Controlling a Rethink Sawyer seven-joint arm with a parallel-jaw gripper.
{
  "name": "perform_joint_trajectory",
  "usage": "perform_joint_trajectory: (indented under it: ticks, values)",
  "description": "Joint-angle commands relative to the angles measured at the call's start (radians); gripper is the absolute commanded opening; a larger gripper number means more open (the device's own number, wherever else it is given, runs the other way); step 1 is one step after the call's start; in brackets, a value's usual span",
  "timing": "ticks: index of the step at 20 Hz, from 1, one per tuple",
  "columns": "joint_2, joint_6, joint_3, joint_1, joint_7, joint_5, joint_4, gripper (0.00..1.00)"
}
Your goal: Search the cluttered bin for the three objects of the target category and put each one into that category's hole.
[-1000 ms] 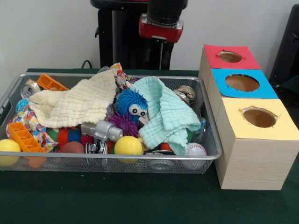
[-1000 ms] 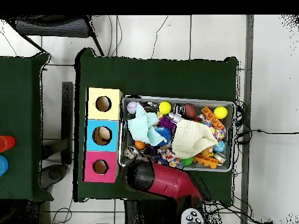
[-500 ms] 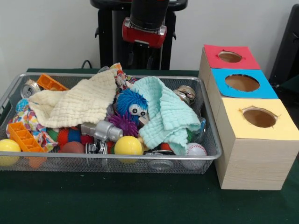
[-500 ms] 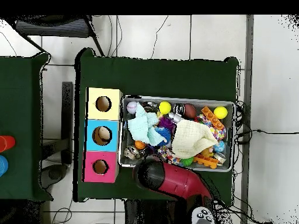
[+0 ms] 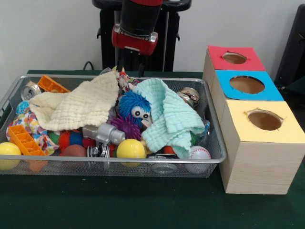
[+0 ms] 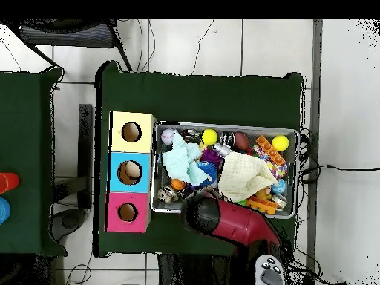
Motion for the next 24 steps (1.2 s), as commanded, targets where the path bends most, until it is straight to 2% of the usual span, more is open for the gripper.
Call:
perform_joint_trajectory:
  ticks: [1, 10, 13, 15, 24]
  values:
    - [0.042, -0.02, 0.026, -0.073, 0.043, -0.074, -0.158, 1.0]
    - [0.125, -0.085, 0.098, -0.185, 0.031, -0.119, -0.202, 1.0]
    - [0.192, -0.135, 0.139, -0.224, 0.045, -0.126, -0.211, 1.0]
    - [0.226, -0.17, 0.154, -0.235, 0.063, -0.13, -0.215, 1.0]
    - [0.293, -0.261, 0.204, -0.25, 0.115, -0.117, -0.185, 1.0]
